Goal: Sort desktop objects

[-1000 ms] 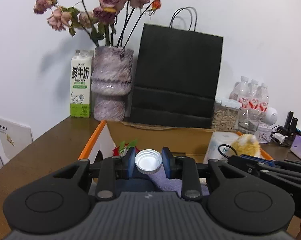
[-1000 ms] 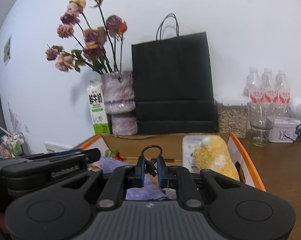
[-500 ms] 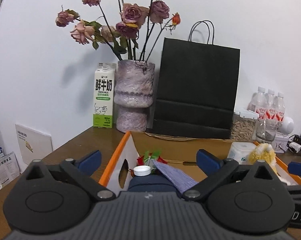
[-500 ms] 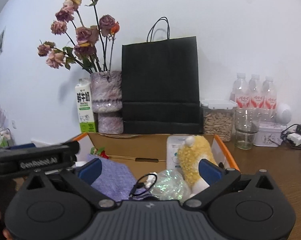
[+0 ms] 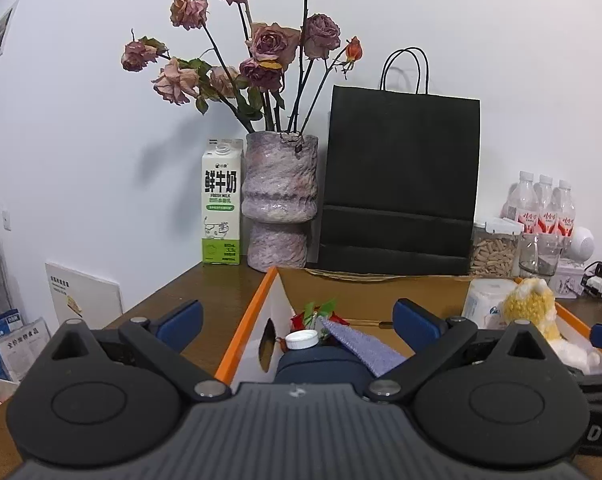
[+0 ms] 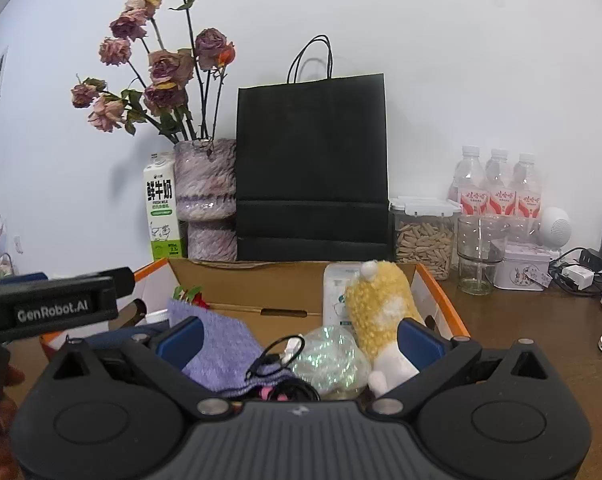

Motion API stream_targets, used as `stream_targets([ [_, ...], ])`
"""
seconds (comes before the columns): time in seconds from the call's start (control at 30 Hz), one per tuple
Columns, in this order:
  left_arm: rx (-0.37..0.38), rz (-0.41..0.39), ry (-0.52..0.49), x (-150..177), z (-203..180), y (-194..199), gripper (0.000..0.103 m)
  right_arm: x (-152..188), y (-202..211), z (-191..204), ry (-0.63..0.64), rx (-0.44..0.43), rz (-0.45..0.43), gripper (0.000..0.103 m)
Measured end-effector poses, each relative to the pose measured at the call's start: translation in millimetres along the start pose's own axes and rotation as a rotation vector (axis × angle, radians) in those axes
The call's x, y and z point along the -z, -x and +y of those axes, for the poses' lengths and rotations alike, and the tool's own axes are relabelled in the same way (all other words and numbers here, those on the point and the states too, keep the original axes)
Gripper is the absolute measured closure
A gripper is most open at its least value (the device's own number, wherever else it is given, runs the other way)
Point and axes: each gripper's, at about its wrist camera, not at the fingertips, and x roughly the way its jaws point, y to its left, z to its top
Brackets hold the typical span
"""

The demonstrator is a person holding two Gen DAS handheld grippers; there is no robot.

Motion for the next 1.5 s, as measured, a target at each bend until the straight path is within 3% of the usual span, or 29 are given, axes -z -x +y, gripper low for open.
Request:
stream_targets([
  [0.17,0.018,0.012,-0.015,6,3,13,0.000,7,19,-5,-0.016,-0.039,-0.005,0.000],
  [0.3,0.030,0.035,-0.032,14,6,22,0.000,17,29,-3,0.005,-0.060,0.041,0.000],
  [0.57,0.074,0.145,-0.056,28,10,37,0.000,46,29,3,0.072,-0.027,0.311,0.000],
  [0.7,0.086,0.200,-0.091,36,6,44,0.000,53,23,-1,0.052,-0.013,0.384,0.000],
  [0.9,0.089,0.259,-0.084,44,11,52,0.000,56,23,-3,0.023,0.000,0.390,0.000],
  [1.33,0.089,0.277,-0.064,48,12,72,0.000,57,30,-8,-0.001,0.050,0.388,0.000],
  [1.5,0.109,0.261,-0.067,49,12,97,0.000,61,55,-11,-0.052,0.032,0.358,0.007],
])
